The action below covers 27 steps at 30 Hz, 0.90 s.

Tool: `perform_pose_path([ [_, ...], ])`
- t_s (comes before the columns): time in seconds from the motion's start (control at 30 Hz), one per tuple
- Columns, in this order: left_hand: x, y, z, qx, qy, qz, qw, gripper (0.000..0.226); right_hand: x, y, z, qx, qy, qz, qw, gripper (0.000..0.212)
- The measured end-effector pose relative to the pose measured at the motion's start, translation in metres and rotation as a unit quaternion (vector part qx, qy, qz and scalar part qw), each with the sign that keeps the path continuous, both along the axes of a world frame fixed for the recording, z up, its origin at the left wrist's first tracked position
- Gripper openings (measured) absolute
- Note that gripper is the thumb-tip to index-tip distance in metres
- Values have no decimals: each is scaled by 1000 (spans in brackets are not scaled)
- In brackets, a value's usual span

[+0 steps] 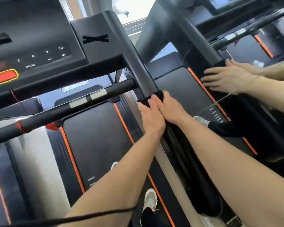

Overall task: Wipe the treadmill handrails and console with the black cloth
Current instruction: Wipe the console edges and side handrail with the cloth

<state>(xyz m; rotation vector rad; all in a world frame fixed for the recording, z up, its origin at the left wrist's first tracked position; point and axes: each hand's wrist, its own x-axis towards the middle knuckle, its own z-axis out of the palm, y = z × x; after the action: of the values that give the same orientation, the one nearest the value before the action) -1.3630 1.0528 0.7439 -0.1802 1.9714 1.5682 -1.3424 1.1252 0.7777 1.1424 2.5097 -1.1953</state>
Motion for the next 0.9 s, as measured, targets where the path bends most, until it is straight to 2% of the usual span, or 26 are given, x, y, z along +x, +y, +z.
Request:
perform_pose_path([
  [0.07,-37,11,-2,25,-17,23,999,58,-31,7,-3,9,17,0,1000,61],
  [0.2,-50,13,3,18,-4,7,1000,62,-43,11,-9,-5,36,-5,999,60],
  [0.33,1,-5,3,-29,17,-50,998,69,20,-3,-6,-16,42,4,999,50],
  [0.47,97,-36,0,-66,21,-102,992,73,115,-28,-2,-25,40,2,999,44],
  [0.6,151,-54,2,-69,11,-130,989,73,175,-45,-3,-23,34,-7,999,46],
  [0.7,130,-40,3,-69,-2,-90,994,71,150,-40,-2,-13,18,-15,1000,44],
  [0.9,25,-13,1,-35,-28,-48,998,73,40,-16,-9,18,9,-16,1000,61],
])
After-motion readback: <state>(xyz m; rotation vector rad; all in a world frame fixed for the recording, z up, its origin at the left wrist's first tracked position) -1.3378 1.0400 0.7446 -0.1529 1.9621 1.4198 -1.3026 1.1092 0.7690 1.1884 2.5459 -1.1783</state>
